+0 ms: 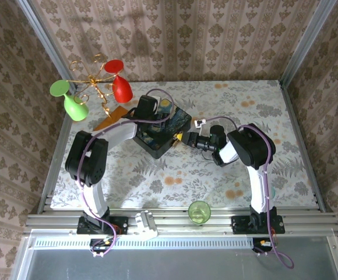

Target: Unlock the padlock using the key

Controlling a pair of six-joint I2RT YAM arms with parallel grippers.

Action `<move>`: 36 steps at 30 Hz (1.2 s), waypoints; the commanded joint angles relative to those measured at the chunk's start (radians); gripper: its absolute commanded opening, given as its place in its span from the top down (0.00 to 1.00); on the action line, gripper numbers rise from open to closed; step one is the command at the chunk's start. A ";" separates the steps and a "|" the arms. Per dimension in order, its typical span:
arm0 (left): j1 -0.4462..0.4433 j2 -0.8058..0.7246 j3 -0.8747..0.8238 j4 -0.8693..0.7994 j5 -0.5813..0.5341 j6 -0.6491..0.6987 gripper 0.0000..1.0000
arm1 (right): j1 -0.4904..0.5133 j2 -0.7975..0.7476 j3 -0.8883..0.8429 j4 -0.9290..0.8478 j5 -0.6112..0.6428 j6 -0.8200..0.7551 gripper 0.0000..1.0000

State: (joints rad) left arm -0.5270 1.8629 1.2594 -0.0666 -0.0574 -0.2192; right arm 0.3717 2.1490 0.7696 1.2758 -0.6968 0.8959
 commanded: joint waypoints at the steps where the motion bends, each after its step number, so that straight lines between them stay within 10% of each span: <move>1: -0.043 0.079 -0.022 -0.199 0.029 0.009 0.12 | 0.021 -0.054 -0.021 0.041 0.067 -0.086 0.89; 22: -0.181 0.096 0.047 -0.252 -0.124 0.058 0.20 | 0.131 -0.065 -0.113 0.052 0.466 0.155 1.00; 36: -0.125 0.107 -0.192 -0.092 -0.005 -0.010 0.38 | 0.182 -0.036 -0.111 0.060 0.722 0.532 1.00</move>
State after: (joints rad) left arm -0.6777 1.8648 1.1809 0.0727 -0.0917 -0.2081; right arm 0.5678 2.1071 0.6521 1.3273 -0.0891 1.3239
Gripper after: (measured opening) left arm 0.617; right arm 0.066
